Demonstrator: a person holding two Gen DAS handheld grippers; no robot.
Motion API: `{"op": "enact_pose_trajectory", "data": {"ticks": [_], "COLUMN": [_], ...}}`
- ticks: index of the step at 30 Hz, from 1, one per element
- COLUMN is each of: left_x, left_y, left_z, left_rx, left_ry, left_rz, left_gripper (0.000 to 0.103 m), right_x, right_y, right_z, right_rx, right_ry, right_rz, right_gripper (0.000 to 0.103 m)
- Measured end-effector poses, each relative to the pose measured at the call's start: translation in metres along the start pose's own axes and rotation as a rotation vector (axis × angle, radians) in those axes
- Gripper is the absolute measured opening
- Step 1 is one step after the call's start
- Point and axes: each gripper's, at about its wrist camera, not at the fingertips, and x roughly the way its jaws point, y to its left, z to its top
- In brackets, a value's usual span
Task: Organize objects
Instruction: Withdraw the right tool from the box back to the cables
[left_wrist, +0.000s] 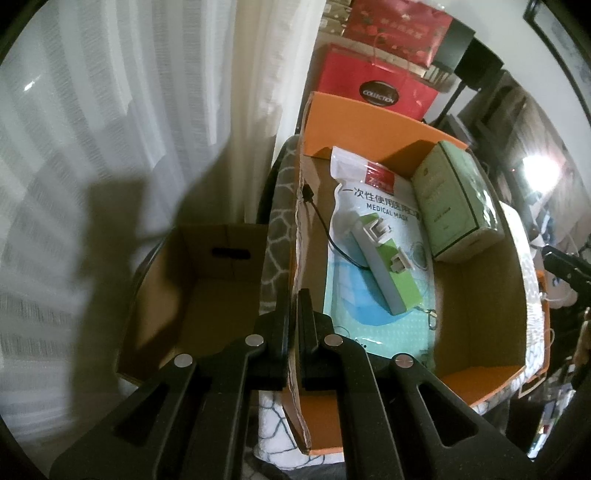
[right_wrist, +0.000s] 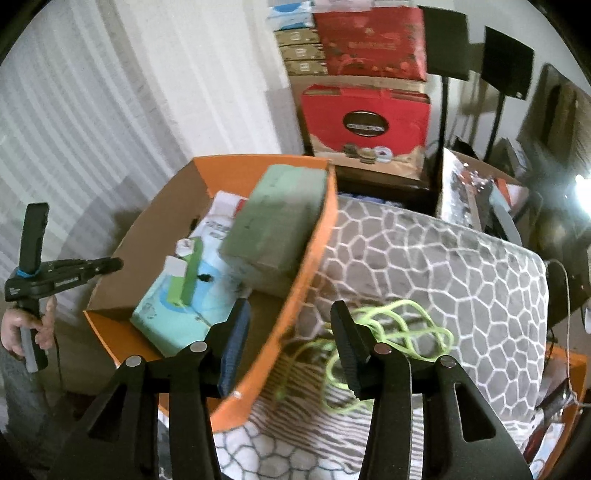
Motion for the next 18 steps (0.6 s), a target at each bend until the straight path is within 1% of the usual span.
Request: {"op": "enact_pose_trajectory", "data": {"ticks": [4, 7, 9, 11, 14, 15, 18], "left_x": [0.000, 0.000, 0.000, 0.000, 0.000, -0.001, 0.000], "left_y": [0.000, 0.000, 0.000, 0.000, 0.000, -0.001, 0.000], "left_z": [0.000, 0.000, 0.000, 0.000, 0.000, 0.000, 0.000], "left_rx": [-0.001, -0.001, -0.003, -0.002, -0.001, -0.001, -0.001], "left_ry": [0.000, 0.000, 0.000, 0.000, 0.000, 0.001, 0.000], "left_rz": [-0.001, 0.000, 0.000, 0.000, -0.001, 0.000, 0.000], "left_gripper": [0.003, 0.003, 0.003, 0.003, 0.003, 0.003, 0.003], "right_x": [-0.006, -0.009, -0.011, -0.011, -0.012, -0.011, -0.008], "right_y": [-0.018, -0.030, -0.036, -0.043, -0.053, -0.057, -0.068], "right_z": [-0.006, -0.009, -0.011, -0.014, -0.018, -0.019, -0.024], "right_rx": [0.031, 0.050, 0.058, 0.066, 0.082, 0.087, 0.099], "right_ry": [-0.006, -0.009, -0.011, -0.010, -0.008, -0.008, 0.004], "right_rz": [-0.016, -0.028, -0.035, -0.039, -0.046, -0.050, -0.076], "right_gripper": [0.052, 0.059, 0.066, 0.071, 0.077, 0.080, 0.085]}}
